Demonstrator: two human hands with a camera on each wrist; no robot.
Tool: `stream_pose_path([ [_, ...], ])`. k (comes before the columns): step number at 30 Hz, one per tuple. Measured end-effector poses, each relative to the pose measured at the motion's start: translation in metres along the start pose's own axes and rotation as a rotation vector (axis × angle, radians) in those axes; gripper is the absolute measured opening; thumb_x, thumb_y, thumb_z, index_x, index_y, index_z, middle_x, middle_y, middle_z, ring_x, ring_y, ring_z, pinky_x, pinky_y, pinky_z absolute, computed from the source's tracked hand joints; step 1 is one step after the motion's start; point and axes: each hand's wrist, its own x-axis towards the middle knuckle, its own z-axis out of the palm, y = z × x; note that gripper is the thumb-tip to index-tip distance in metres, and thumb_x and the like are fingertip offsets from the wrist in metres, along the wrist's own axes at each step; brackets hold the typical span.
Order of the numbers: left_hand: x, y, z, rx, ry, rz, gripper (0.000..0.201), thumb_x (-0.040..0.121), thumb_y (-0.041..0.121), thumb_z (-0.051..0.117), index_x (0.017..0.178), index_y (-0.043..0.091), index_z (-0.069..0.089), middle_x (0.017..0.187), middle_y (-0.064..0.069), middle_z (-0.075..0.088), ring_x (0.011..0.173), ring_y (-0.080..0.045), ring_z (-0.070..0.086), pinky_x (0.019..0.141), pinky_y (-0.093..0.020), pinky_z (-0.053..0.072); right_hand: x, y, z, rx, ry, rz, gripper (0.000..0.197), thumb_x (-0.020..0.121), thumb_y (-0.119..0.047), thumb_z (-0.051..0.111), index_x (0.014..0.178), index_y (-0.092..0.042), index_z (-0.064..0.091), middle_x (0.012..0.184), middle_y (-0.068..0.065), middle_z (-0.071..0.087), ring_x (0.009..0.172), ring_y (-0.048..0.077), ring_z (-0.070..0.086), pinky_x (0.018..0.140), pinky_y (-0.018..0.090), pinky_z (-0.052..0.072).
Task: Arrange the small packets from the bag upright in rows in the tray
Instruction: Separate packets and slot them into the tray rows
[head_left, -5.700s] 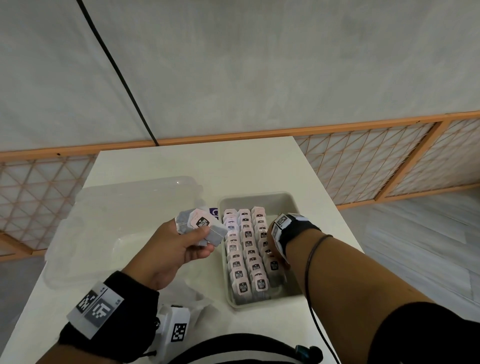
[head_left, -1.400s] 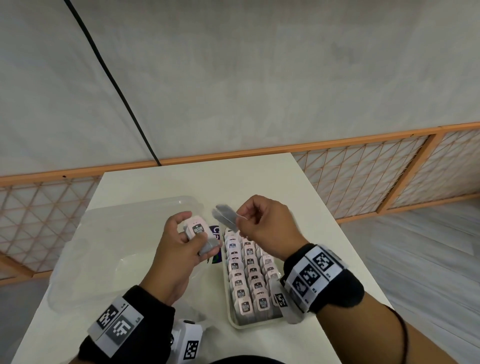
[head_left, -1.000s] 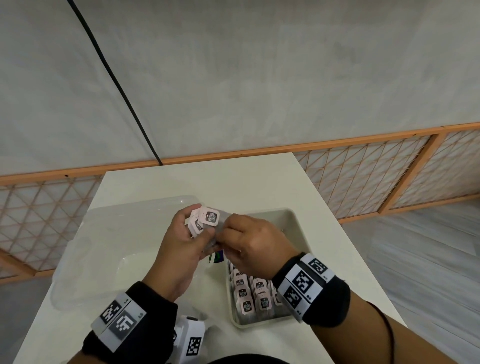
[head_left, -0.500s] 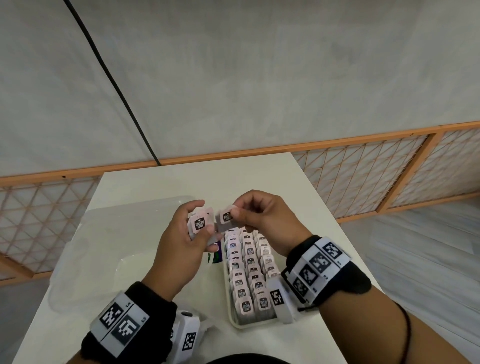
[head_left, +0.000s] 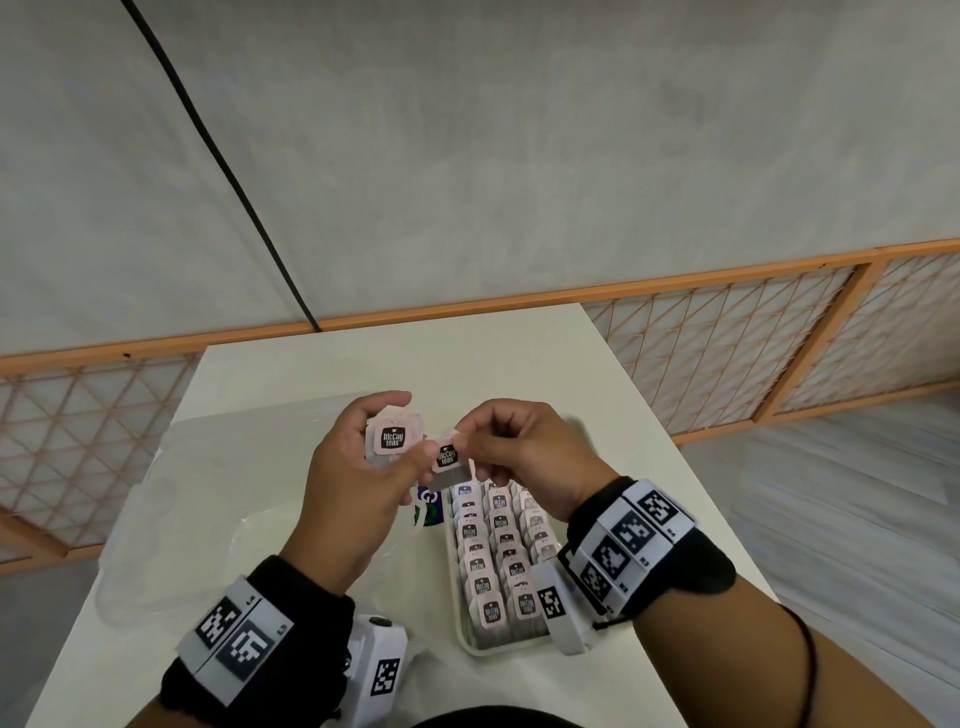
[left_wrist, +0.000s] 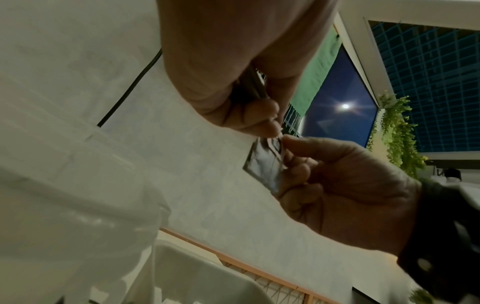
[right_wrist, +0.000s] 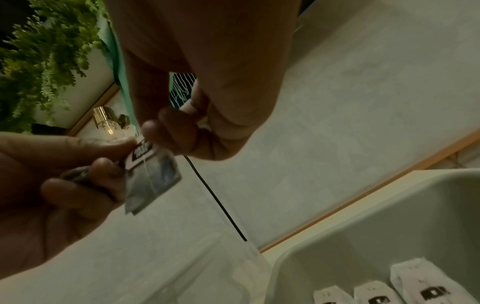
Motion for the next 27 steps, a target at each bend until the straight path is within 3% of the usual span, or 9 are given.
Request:
stream_pose_path([
  [4,-0.003,0.003,0.001,0.026,-0.004,0.038,0.038,0.074,0.010,0.078,0.099,0.034,0.063,0.085,0.005,0.064,0.063,-0.006,0.062,0.049,-0.017,0.048,-0.002,0.003,-0.001,-0.027,-0.014,0.007,0.007,0.083,-0.009,0.071,0.088,-0.005,0.073,0.069,0.004,0.065,0.052,0.008,0.049,0.051,0.020,0.038],
  [8,-0.002,0.006,0.002,0.042,-0.013,0.071,0.039,0.073,0.006,0.078,0.098,0.032,0.065,0.082,0.008,0.067,0.065,0.001,0.062,0.050,-0.013,0.048,-0.003,0.004,-0.002,-0.052,0.005,-0.002,0.005,0.083,-0.007,0.070,0.086,-0.009,0.073,0.064,-0.006,0.066,0.050,0.003,0.048,0.050,0.014,0.040],
  [11,-0.001,0.006,0.002,0.085,-0.038,0.070,0.042,0.074,0.007,0.077,0.100,0.036,0.064,0.087,0.006,0.067,0.073,-0.004,0.064,0.052,-0.014,0.050,-0.005,0.004,0.000,-0.037,0.000,-0.005,0.007,0.084,-0.007,0.068,0.089,-0.007,0.073,0.071,0.003,0.066,0.050,0.003,0.049,0.049,0.013,0.040],
  [14,0.000,0.002,0.001,0.085,-0.037,0.022,0.044,0.077,0.010,0.075,0.109,0.038,0.062,0.091,0.003,0.067,0.069,-0.015,0.066,0.051,-0.017,0.050,-0.002,0.009,-0.008,-0.139,0.030,0.035,0.004,0.084,-0.015,0.070,0.082,-0.016,0.072,0.067,-0.004,0.067,0.052,0.005,0.054,0.051,0.016,0.043],
  [16,0.001,-0.002,0.001,0.083,-0.022,-0.019,0.043,0.080,0.011,0.073,0.108,0.040,0.060,0.090,0.003,0.068,0.063,-0.016,0.067,0.050,-0.020,0.051,0.012,0.019,-0.025,-0.369,0.178,0.079,0.007,0.086,-0.026,0.068,0.079,-0.025,0.071,0.072,-0.006,0.070,0.062,0.009,0.063,0.059,0.024,0.051],
  [19,0.001,-0.008,0.001,0.084,-0.012,-0.063,0.038,0.082,0.009,0.070,0.103,0.038,0.058,0.089,0.002,0.067,0.056,-0.011,0.065,0.049,-0.020,0.051,0.039,0.035,-0.055,-0.665,0.443,0.234,0.009,0.090,-0.018,0.057,0.088,-0.017,0.066,0.093,0.005,0.070,0.085,0.022,0.068,0.073,0.031,0.056],
  [21,0.001,-0.011,0.002,0.082,-0.023,-0.086,0.034,0.083,0.008,0.069,0.101,0.036,0.058,0.088,-0.001,0.067,0.054,-0.011,0.065,0.048,-0.020,0.051,0.051,0.041,-0.065,-0.950,0.435,0.360,0.015,0.092,-0.015,0.053,0.100,-0.009,0.064,0.105,0.008,0.066,0.099,0.025,0.064,0.081,0.027,0.052],
  [23,0.000,-0.013,0.004,0.076,-0.030,-0.102,0.031,0.083,0.008,0.069,0.102,0.031,0.059,0.085,-0.002,0.068,0.053,-0.012,0.064,0.047,-0.020,0.050,0.056,0.048,-0.066,-1.128,0.370,0.418,0.023,0.096,-0.018,0.047,0.110,-0.005,0.060,0.116,0.008,0.063,0.107,0.023,0.061,0.079,0.022,0.045],
  [27,-0.001,-0.017,0.006,0.089,-0.032,-0.135,0.030,0.084,0.009,0.069,0.107,0.025,0.060,0.082,0.000,0.067,0.052,-0.012,0.063,0.045,-0.018,0.049,0.062,0.075,-0.069,-1.091,0.271,0.537,0.039,0.101,-0.024,0.041,0.135,-0.004,0.045,0.142,0.010,0.046,0.130,0.023,0.044,0.104,0.027,0.035],
])
